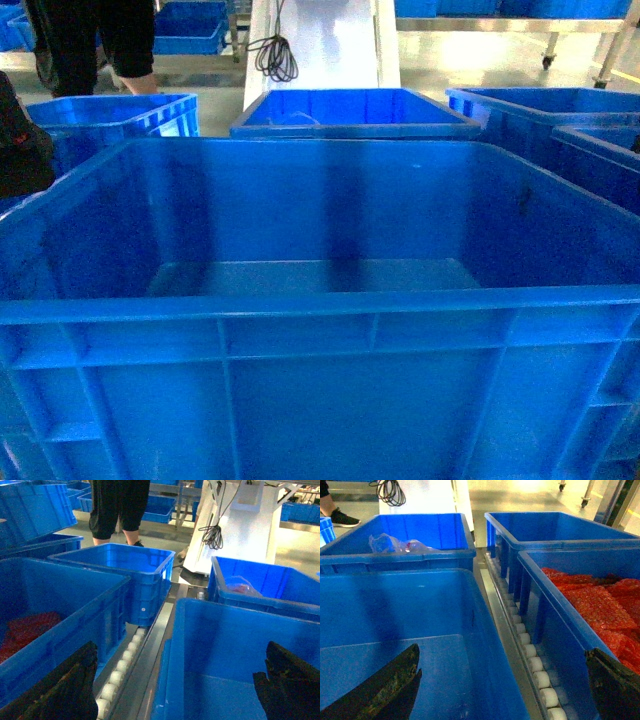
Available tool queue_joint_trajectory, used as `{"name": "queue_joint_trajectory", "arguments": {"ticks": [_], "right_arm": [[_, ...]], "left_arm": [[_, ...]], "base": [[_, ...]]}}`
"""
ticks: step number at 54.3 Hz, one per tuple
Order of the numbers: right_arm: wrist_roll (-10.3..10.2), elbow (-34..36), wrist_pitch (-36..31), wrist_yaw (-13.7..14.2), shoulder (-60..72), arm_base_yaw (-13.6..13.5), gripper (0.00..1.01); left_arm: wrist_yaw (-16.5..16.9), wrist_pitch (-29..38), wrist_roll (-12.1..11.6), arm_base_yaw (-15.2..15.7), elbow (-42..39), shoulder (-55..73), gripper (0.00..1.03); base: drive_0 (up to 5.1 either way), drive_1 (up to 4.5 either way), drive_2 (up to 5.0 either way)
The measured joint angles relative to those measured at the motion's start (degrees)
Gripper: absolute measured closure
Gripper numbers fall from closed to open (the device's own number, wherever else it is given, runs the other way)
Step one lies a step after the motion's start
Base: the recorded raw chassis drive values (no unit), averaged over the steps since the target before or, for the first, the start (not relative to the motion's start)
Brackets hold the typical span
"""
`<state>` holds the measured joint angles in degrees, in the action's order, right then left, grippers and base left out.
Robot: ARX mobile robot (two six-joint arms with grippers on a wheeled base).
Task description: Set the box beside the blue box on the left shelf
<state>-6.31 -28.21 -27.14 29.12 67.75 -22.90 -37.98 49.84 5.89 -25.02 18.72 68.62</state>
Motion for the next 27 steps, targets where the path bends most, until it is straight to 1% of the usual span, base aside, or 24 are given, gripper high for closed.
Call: {"name": "queue_joint_trajectory", "arguments": {"ticks": [4, 5, 6, 7, 8, 10, 11, 12, 14, 17, 19, 20, 23, 24, 27], "right_arm": [[0.2, 0.0, 0.04, -0.02, 0.02, 0.0, 0.03], [0.59, 0.28, -1.75, -0.48, 0.07, 0.04, 0.04], [1.25, 1.46, -6.14, -1.84, 0.31, 0.28, 0.07], [2.21, 3.15, -10.78, -4.61, 0.26, 1.31, 0.12], [2.56, 3.72, -11.82, -5.55, 0.11, 1.53, 0.14], [3.56, 6.6, -15.65, -8.15, -1.01, 2.73, 0.22], [4.17, 8.7, -17.25, -9.51, -2.34, 3.74, 0.27], [4.48, 9.92, -17.9, -10.25, -3.15, 4.39, 0.31], [4.87, 11.82, -18.03, -11.5, -5.03, 5.79, 0.38], [5.03, 13.49, -17.9, -12.79, -7.21, 7.26, 0.47], [5.22, 14.82, -17.73, -14.14, -9.18, 8.46, 0.57], [5.35, 15.67, -17.4, -14.95, -10.38, 9.16, 0.62], [5.57, 17.35, -16.5, -16.41, -12.7, 10.34, 0.73], [6.14, 27.43, -2.03, -29.18, -38.01, 22.91, 1.0], [6.14, 27.43, -0.13, -29.18, -40.68, 22.91, 1.0]], "left_arm": [[0.42, -0.09, -0.13, 0.04, -0.02, -0.04, 0.05], [2.21, -0.39, -0.79, 0.68, -0.26, -0.42, 0.08], [5.29, -0.79, -1.53, 1.57, -0.74, -1.05, 0.12], [9.09, -1.03, -2.47, 2.67, -1.99, -2.45, 0.17], [10.25, -1.2, -2.8, 3.04, -2.47, -2.93, 0.19], [14.16, -1.9, -3.56, 4.66, -4.39, -5.27, 0.26], [16.35, -2.16, -3.91, 5.81, -5.68, -6.84, 0.32], [17.62, -2.45, -4.2, 6.51, -6.38, -7.8, 0.35], [19.43, -2.99, -4.48, 8.02, -7.45, -9.57, 0.43], [21.79, -3.91, -4.83, 9.4, -8.74, -12.02, 0.54], [23.12, -4.72, -4.87, 10.38, -9.6, -13.77, 0.61], [24.13, -5.38, -4.87, 10.95, -10.29, -15.04, 0.66], [25.35, -6.67, -4.87, 12.48, -11.63, -17.49, 0.77], [37.97, -25.46, -5.03, 24.96, -17.84, -43.82, 1.01], [37.97, -27.19, -5.05, 24.96, -17.84, -45.97, 1.01]], "base": [[0.0, 0.0, 0.0], [0.0, 0.0, 0.0], [0.0, 0.0, 0.0], [0.0, 0.0, 0.0], [0.0, 0.0, 0.0], [0.0, 0.0, 0.0], [0.0, 0.0, 0.0], [0.0, 0.0, 0.0], [0.0, 0.0, 0.0], [0.0, 0.0, 0.0], [0.0, 0.0, 0.0], [0.0, 0.0, 0.0], [0.0, 0.0, 0.0], [0.0, 0.0, 0.0], [0.0, 0.0, 0.0]]}}
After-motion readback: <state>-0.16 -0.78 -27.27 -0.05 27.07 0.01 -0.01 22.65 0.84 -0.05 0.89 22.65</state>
